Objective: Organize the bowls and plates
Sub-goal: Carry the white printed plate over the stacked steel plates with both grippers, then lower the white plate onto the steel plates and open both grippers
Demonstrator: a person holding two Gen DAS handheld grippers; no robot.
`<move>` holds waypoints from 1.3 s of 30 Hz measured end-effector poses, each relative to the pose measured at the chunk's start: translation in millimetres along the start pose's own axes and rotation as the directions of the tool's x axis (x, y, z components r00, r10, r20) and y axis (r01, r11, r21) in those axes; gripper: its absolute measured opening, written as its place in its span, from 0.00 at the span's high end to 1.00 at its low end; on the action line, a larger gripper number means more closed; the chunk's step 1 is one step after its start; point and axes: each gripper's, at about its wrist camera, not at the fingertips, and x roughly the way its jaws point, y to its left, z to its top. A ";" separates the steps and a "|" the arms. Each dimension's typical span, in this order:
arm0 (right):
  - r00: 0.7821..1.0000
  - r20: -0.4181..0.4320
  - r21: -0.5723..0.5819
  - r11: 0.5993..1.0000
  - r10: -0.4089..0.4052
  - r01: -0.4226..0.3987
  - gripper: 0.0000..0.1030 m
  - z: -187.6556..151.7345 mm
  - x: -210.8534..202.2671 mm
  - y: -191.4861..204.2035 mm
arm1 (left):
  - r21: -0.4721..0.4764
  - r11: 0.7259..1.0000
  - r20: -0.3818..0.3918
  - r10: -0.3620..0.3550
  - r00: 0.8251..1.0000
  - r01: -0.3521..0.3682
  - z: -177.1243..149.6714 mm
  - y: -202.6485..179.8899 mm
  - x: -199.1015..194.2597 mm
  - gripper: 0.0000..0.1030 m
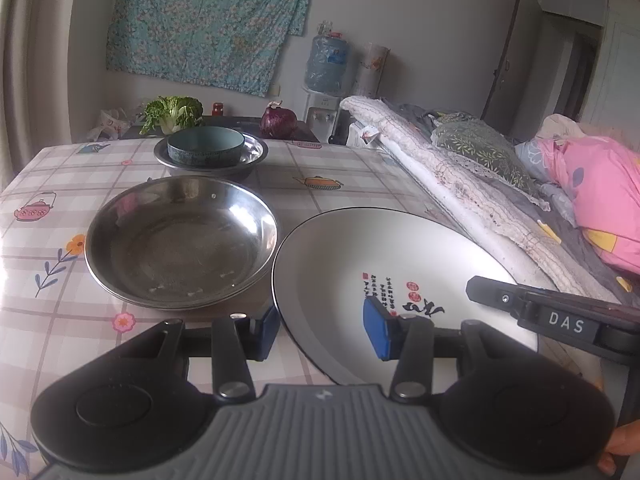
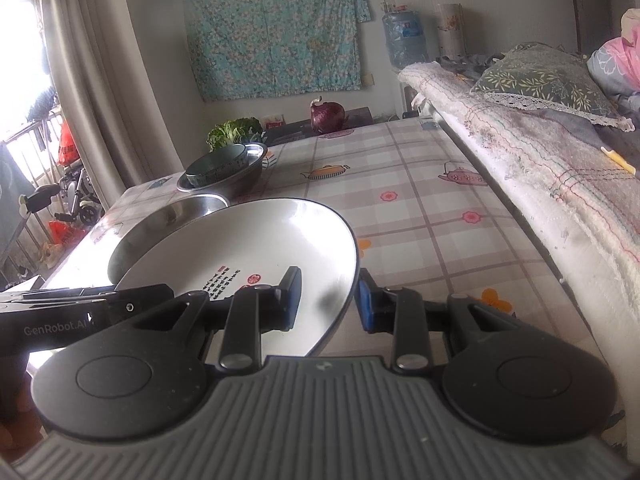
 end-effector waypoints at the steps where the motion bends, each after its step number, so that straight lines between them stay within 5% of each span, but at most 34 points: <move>1: 1.000 0.002 -0.001 1.000 0.000 0.000 0.72 0.6 -0.7 1.1 | -0.001 1.000 0.003 0.000 1.000 0.000 0.4 0.4 -0.9 0.55; 18: 0.999 0.024 -0.024 0.999 0.038 -0.037 0.72 20.7 5.7 27.0 | -0.052 0.998 0.045 0.033 0.998 -0.031 15.7 29.5 -10.6 0.55; 39: 0.984 -0.113 -0.053 0.988 0.140 -0.146 0.72 37.7 120.7 112.3 | -0.175 0.971 -0.046 0.158 0.986 -0.163 35.3 133.8 21.6 0.55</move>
